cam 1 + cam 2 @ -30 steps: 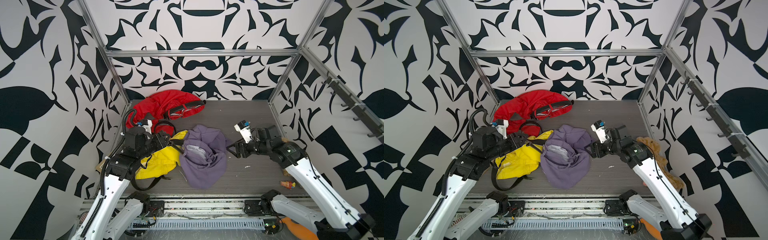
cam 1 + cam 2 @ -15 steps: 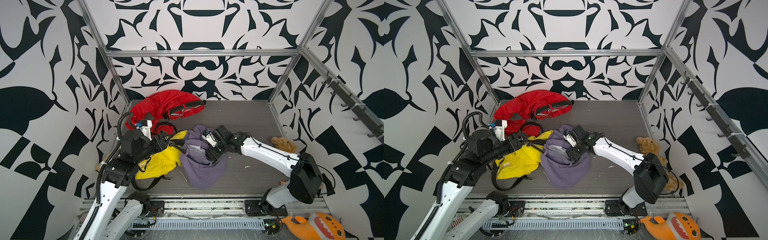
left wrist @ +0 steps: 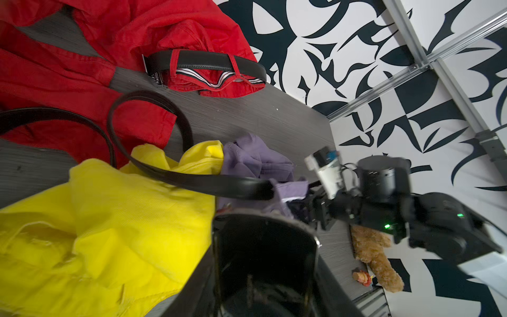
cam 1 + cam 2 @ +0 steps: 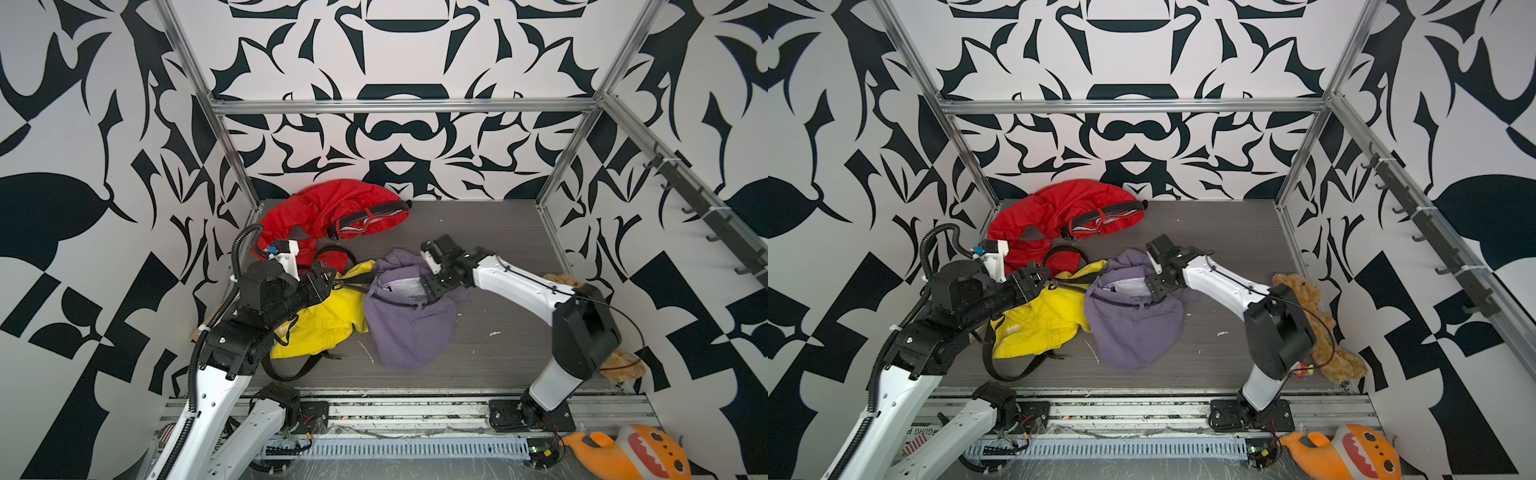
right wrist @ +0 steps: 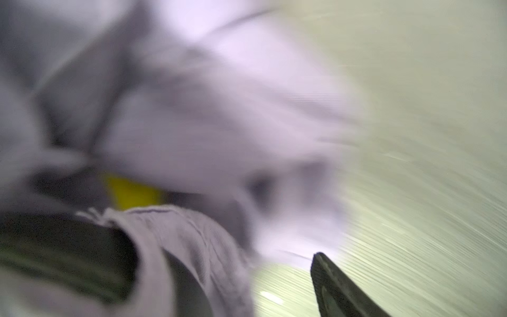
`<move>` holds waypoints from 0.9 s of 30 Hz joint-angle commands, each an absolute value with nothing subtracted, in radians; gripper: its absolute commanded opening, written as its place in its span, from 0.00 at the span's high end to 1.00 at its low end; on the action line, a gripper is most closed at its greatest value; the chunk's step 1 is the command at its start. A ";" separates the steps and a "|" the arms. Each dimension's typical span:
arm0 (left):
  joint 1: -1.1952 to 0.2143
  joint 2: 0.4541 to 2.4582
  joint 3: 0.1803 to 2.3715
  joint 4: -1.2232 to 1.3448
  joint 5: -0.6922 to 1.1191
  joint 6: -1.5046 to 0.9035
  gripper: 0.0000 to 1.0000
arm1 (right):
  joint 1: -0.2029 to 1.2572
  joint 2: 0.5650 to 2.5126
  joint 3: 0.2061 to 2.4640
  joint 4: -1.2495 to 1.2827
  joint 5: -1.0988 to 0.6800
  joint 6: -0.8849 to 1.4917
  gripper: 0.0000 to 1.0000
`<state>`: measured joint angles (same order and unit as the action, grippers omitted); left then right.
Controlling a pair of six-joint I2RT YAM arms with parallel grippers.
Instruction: Remove the belt from the trousers
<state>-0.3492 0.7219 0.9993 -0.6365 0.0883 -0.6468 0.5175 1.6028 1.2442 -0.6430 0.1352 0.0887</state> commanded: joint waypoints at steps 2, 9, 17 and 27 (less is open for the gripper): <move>-0.338 0.738 1.108 -0.596 -0.084 -0.555 1.00 | 0.343 1.434 1.224 -0.784 0.285 0.056 0.14; -0.294 0.853 1.251 -0.507 -0.168 -0.450 1.00 | 0.104 1.287 1.241 -0.849 0.318 0.020 0.11; -0.080 0.972 1.254 -0.587 -0.172 -0.440 1.00 | -0.119 1.233 1.315 -0.860 0.285 -0.030 0.08; 0.240 1.012 1.098 -0.634 -0.131 -0.512 1.00 | -0.153 1.239 1.211 -0.808 0.215 0.000 0.14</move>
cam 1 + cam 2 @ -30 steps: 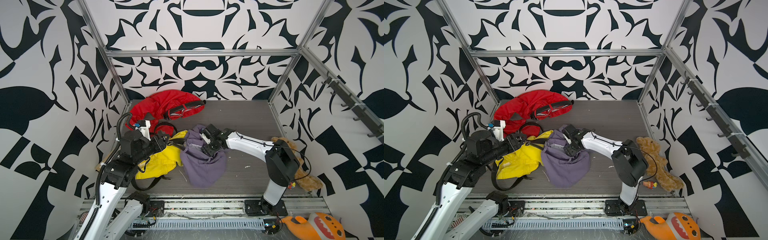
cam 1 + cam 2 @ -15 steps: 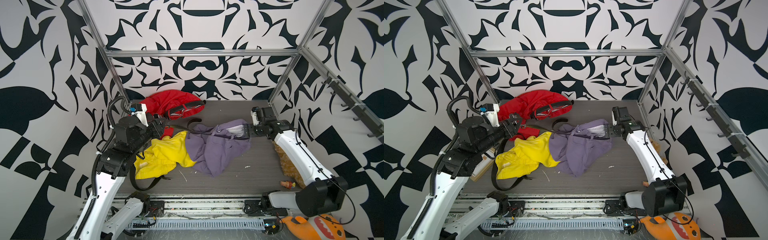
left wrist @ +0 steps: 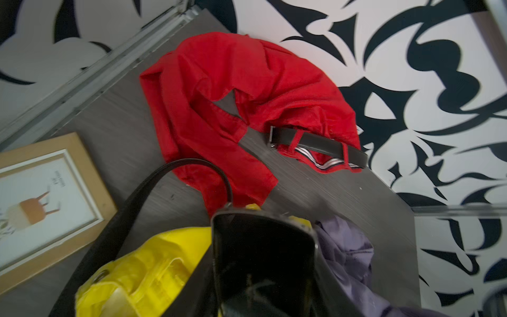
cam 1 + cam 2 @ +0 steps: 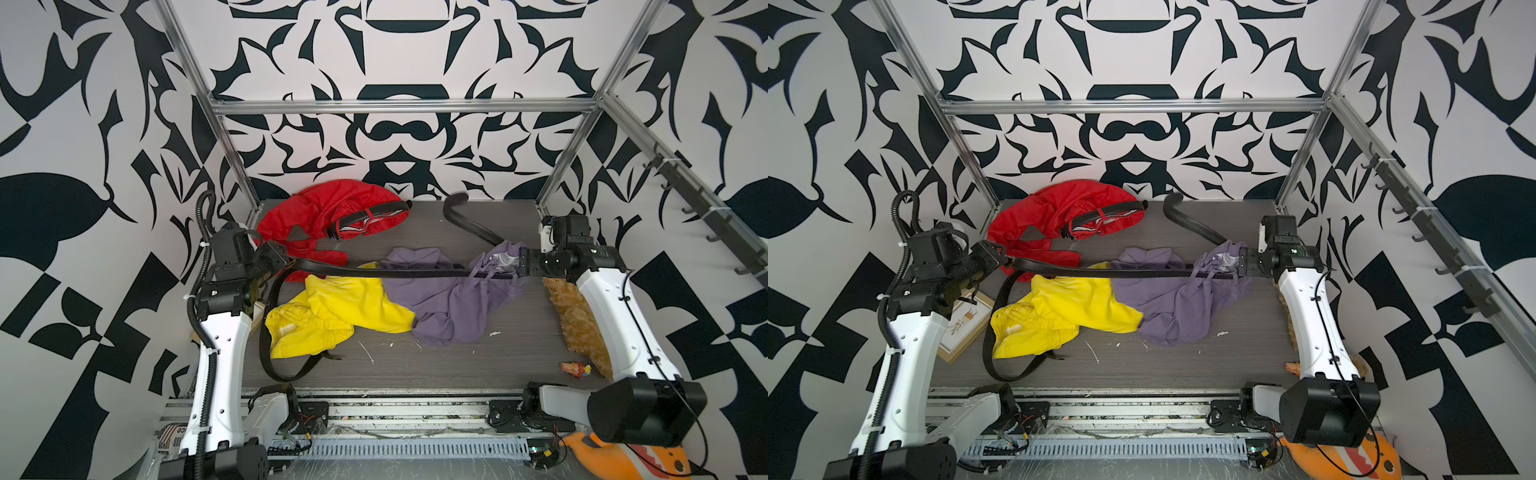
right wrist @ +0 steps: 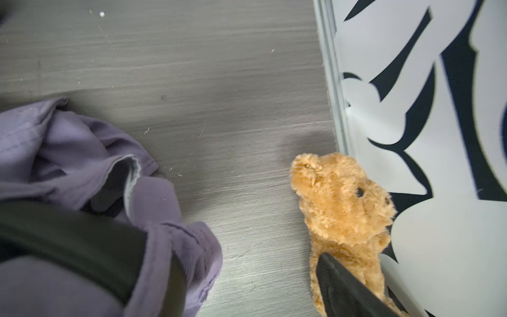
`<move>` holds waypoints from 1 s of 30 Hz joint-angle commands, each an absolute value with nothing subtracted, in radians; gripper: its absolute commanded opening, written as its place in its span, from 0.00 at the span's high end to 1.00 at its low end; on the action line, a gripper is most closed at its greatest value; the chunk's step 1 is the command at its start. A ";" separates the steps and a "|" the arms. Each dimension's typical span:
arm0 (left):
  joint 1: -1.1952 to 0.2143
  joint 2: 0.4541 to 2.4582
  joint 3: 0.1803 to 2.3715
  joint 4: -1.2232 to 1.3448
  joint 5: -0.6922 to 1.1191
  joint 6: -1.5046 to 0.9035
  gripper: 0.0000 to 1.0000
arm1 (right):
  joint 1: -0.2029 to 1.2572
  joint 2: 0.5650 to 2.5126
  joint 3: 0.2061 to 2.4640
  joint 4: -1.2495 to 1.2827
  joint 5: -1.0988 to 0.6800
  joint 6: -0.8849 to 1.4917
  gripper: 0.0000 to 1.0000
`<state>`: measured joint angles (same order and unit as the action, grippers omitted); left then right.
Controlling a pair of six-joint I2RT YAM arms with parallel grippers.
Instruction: Remove the belt from the trousers
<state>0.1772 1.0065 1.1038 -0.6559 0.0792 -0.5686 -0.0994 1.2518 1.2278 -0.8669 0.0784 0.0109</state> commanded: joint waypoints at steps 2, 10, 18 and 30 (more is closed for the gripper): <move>0.253 1.032 1.093 -0.635 -0.151 -0.490 1.00 | -0.153 1.245 1.181 -0.793 0.202 0.009 0.23; 0.256 1.104 1.014 -0.611 -0.033 -0.488 1.00 | -0.153 1.280 1.085 -0.744 0.068 0.052 0.55; 0.050 1.101 1.118 -0.728 -0.126 -0.382 0.16 | -0.153 1.255 1.077 -0.754 0.046 0.056 0.63; -0.766 1.476 1.558 -0.791 -0.101 -0.060 0.01 | -0.152 1.257 1.076 -0.757 -0.023 0.061 0.60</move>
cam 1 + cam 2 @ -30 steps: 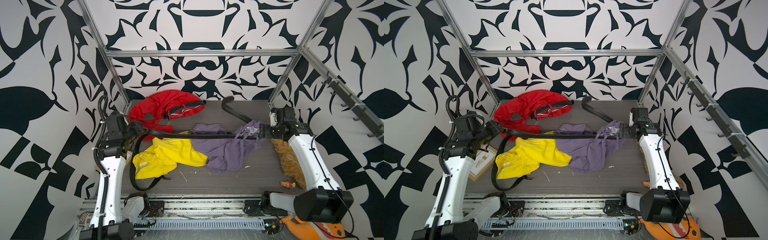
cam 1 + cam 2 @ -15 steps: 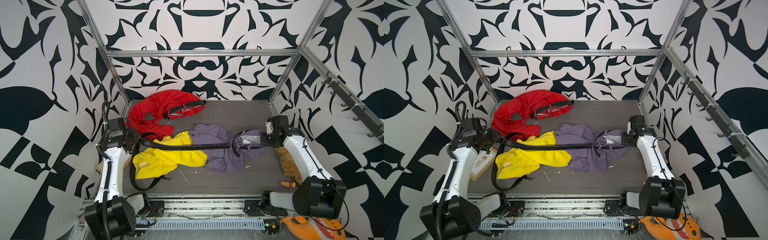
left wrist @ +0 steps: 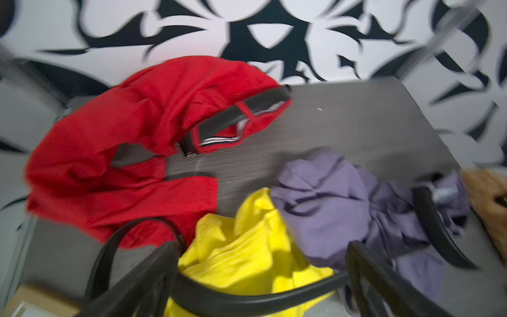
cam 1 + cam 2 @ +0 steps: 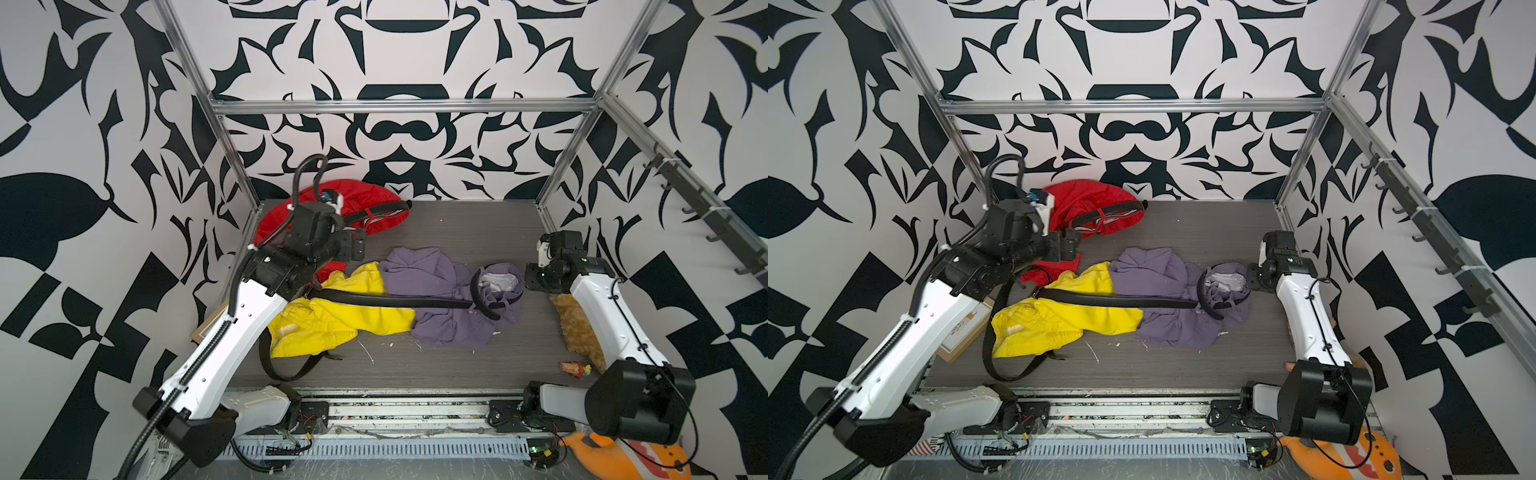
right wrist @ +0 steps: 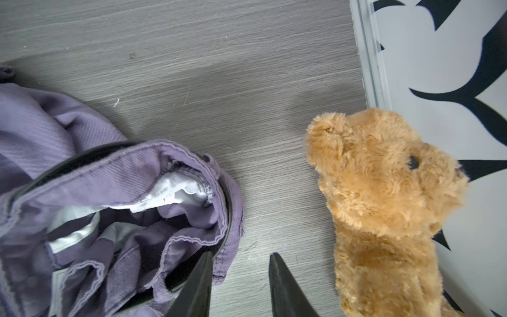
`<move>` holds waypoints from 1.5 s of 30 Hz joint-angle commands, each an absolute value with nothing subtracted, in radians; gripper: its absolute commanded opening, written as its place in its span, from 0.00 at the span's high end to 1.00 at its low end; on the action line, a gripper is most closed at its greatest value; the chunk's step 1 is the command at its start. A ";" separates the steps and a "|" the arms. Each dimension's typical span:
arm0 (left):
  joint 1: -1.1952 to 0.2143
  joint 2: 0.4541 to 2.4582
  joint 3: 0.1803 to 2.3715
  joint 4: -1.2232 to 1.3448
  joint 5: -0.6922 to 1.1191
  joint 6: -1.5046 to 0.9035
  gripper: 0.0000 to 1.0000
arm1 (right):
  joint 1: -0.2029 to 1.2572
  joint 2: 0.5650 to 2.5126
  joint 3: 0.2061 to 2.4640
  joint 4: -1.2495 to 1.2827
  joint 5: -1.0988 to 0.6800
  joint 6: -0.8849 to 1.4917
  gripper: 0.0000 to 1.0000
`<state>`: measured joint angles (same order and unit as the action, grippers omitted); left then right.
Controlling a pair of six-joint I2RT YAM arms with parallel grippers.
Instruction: Remove the belt from the trousers
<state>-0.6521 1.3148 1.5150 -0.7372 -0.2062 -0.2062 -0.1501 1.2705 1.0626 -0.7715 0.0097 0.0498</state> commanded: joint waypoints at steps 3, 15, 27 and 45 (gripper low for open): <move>-0.906 1.697 1.703 -0.892 -0.067 0.066 0.01 | -0.152 1.246 1.065 -0.754 -0.042 0.066 0.56; -0.986 2.078 1.912 -0.880 0.143 0.153 0.06 | -0.150 1.220 1.055 -0.756 -0.100 0.073 0.48; -0.994 2.118 1.854 -0.771 0.139 0.140 0.43 | -0.149 1.200 1.022 -0.732 -0.106 0.082 0.46; -1.026 1.983 1.715 -0.722 0.044 0.128 1.00 | -0.079 1.299 0.961 -0.652 -0.096 0.100 0.31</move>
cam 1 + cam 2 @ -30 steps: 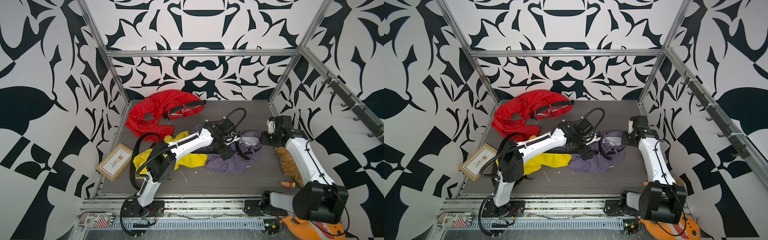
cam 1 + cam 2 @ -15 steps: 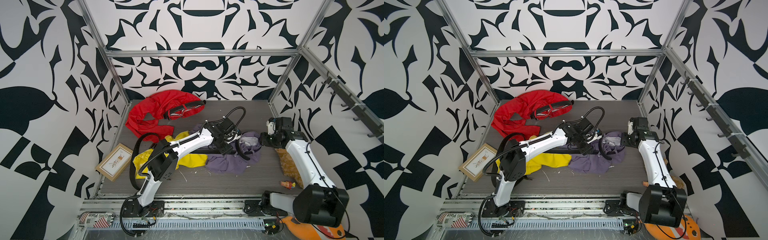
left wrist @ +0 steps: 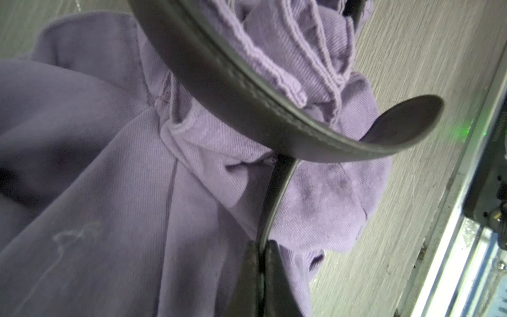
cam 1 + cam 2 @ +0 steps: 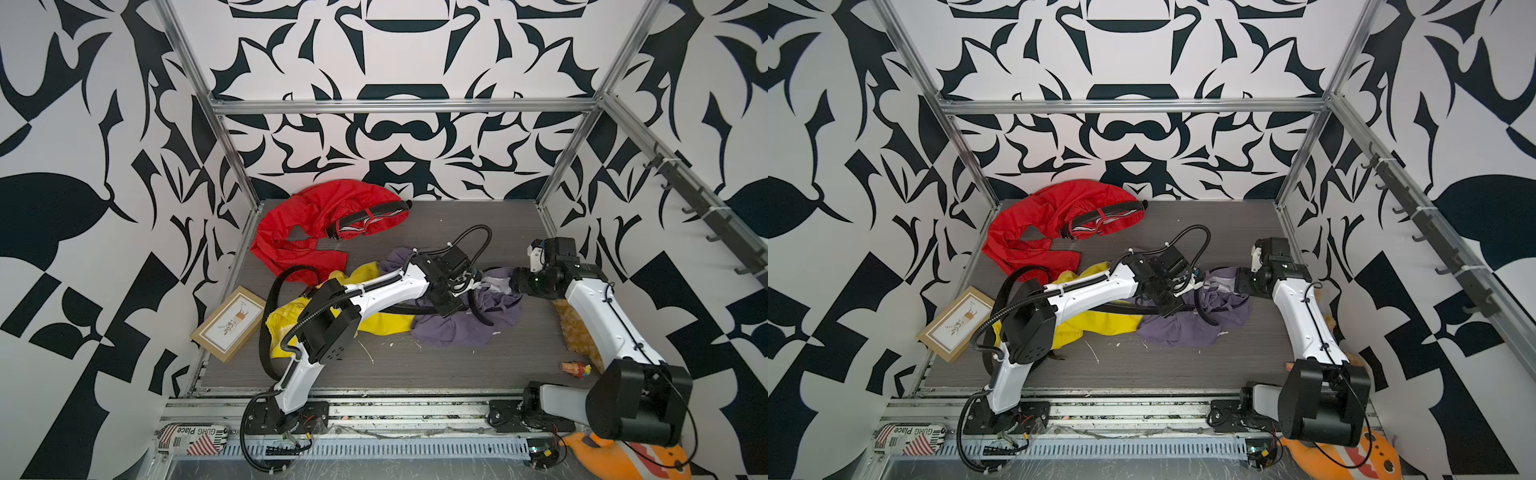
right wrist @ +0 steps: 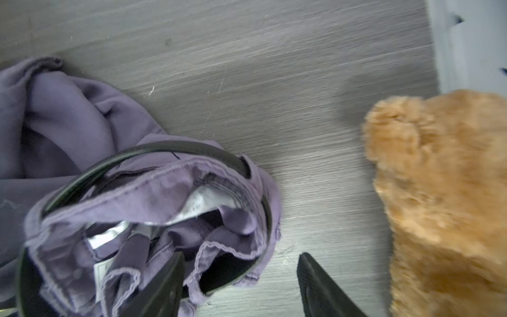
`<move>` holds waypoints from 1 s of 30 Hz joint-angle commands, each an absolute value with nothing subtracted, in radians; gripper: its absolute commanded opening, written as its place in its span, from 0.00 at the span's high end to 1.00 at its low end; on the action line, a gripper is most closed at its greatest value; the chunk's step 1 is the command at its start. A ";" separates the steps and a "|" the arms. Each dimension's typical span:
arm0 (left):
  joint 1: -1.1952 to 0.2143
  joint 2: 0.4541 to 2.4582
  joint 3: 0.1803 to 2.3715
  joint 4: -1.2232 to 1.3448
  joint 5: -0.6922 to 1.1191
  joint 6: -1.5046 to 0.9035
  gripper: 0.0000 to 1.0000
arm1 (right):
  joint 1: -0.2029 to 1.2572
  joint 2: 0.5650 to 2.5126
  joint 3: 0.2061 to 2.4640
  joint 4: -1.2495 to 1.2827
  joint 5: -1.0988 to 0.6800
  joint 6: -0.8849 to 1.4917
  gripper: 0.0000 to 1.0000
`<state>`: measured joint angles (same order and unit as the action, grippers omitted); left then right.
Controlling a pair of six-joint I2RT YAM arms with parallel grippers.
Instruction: Remove the belt from the trousers
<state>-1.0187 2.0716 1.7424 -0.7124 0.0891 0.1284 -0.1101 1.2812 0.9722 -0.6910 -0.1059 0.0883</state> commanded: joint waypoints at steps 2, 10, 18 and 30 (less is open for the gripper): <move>-1.029 1.947 1.698 -0.723 0.031 0.130 1.00 | -0.049 1.321 0.944 -0.631 -0.068 0.106 0.31; -1.061 1.767 1.609 -0.730 -0.025 0.159 1.00 | -0.023 1.482 0.949 -0.545 0.034 0.097 0.30; -1.064 1.535 1.521 -0.766 -0.222 0.190 1.00 | -0.025 1.557 1.028 -0.562 0.088 0.063 0.30; -0.891 1.115 1.390 -0.589 -0.399 0.236 1.00 | -0.077 1.553 1.035 -0.566 0.112 0.060 0.30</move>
